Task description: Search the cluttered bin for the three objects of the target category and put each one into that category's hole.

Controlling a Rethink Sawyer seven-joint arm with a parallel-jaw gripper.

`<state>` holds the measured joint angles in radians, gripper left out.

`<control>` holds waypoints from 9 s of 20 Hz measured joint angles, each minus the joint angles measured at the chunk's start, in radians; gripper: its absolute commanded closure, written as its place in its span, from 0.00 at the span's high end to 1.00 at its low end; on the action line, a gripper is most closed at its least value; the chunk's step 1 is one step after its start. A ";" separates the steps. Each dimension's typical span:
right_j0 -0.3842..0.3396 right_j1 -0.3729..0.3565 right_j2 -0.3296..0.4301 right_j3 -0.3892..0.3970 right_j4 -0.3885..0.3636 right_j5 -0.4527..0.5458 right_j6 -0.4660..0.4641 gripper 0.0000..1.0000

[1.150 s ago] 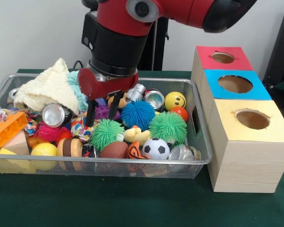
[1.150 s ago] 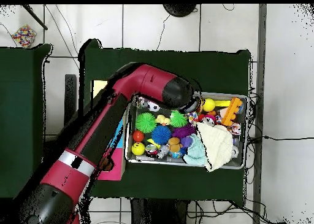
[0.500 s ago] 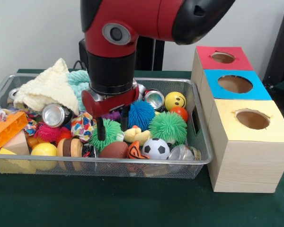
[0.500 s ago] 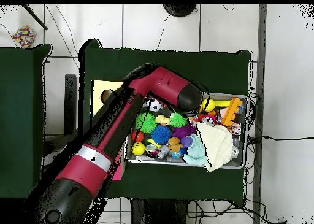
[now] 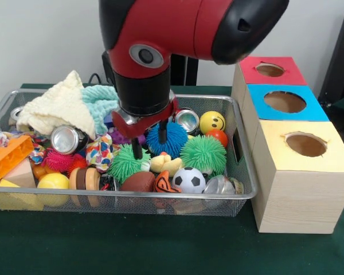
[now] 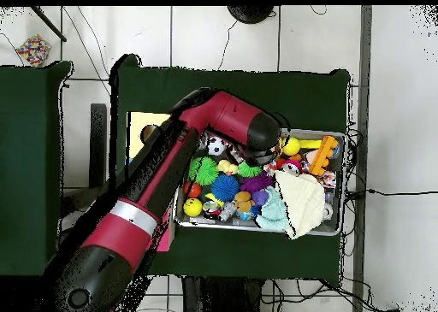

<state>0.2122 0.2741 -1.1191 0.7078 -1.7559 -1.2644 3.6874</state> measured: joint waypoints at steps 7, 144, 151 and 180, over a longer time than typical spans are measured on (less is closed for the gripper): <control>0.003 0.037 -0.012 -0.013 -0.041 -0.093 0.000 1.00; 0.001 0.108 0.019 -0.003 -0.080 0.060 0.000 0.00; 0.001 0.104 0.019 -0.003 -0.080 0.060 0.000 0.00; 0.078 -0.153 0.021 0.187 -0.068 0.065 0.000 0.00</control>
<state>0.2902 0.1213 -1.0983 0.8950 -1.8243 -1.1995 3.6872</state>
